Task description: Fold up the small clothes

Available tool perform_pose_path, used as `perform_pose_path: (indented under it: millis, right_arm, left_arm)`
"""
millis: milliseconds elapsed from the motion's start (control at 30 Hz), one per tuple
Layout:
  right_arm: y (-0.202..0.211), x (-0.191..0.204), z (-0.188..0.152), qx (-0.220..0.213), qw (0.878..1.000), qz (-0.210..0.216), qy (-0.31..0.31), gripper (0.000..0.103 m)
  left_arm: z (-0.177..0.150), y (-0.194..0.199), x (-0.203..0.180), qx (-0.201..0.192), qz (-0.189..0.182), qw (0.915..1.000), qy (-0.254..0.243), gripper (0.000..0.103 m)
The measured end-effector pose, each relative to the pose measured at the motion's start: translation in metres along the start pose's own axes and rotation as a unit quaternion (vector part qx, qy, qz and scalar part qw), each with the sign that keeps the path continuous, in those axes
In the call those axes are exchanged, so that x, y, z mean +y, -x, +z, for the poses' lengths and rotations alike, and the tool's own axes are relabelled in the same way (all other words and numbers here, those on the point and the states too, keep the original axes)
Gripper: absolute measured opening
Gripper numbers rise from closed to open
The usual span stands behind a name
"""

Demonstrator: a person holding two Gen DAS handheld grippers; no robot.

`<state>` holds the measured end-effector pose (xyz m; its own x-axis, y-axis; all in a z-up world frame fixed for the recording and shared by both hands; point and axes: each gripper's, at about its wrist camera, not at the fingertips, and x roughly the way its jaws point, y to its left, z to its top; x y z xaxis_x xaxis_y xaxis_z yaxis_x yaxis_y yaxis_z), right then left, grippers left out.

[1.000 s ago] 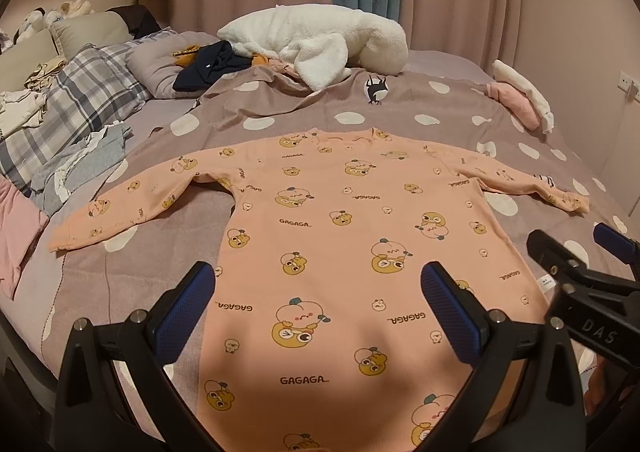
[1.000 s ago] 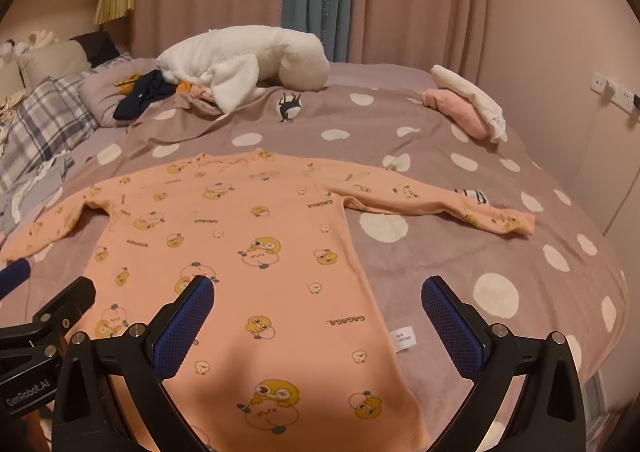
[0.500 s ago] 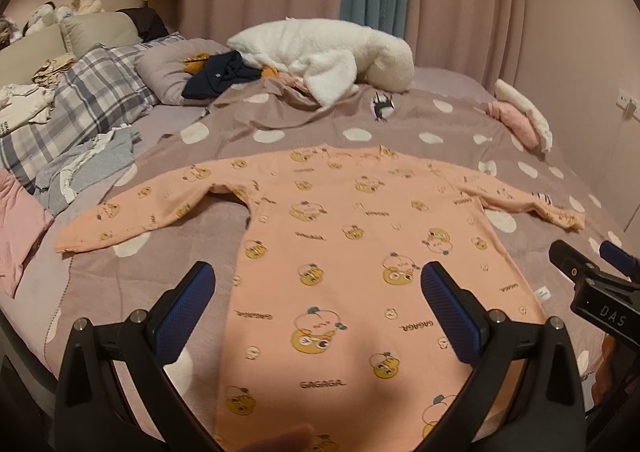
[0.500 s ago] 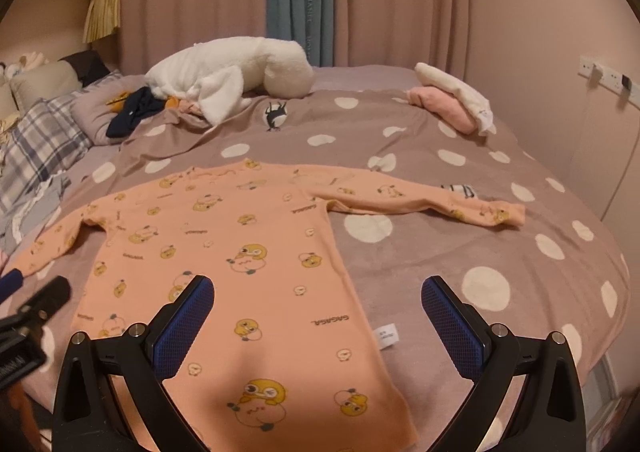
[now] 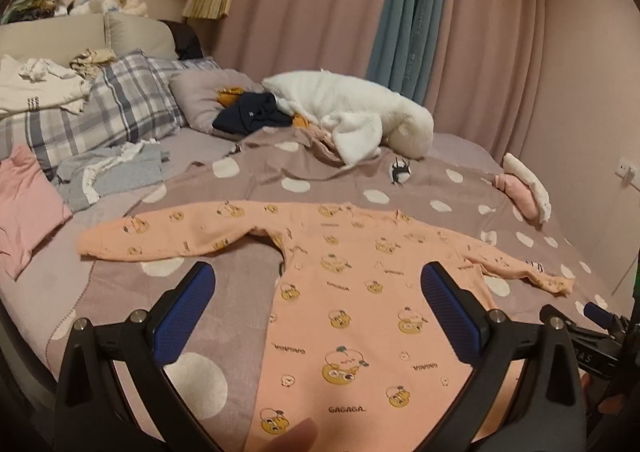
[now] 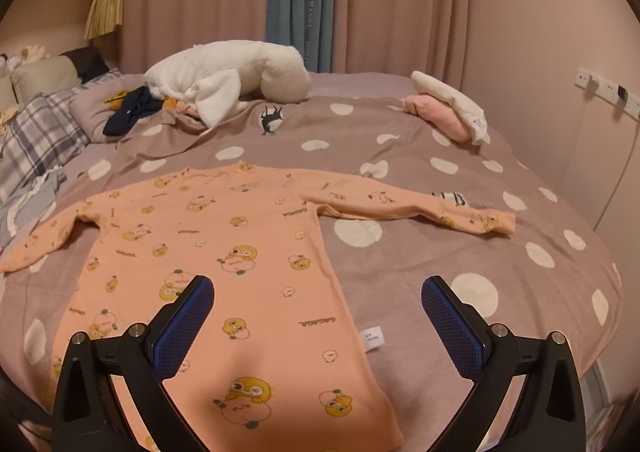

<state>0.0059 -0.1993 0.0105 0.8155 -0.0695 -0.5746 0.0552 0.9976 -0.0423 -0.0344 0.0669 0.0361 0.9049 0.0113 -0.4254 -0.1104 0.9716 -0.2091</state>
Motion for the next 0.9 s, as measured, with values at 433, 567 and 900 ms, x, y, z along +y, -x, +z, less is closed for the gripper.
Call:
perform_pose_path:
  millis: [433,567,900]
  right_arm:
    - [-0.006,0.015,-0.001,0.005,1.000,-0.002,0.021,0.103]
    - [-0.008,0.018,-0.002,0.009,1.000,-0.005,0.025,0.103]
    - [-0.008,0.019,-0.002,0.010,1.000,-0.014,0.023,0.103]
  left_arm:
    - [-0.010,-0.001,-0.006,-0.014,-0.003,0.9999,-0.007,0.103]
    - [-0.014,-0.006,-0.008,-0.006,-0.001,0.9999,-0.012,0.103]
    - [-0.020,-0.011,-0.018,0.003,0.031,0.9986,-0.043,0.103]
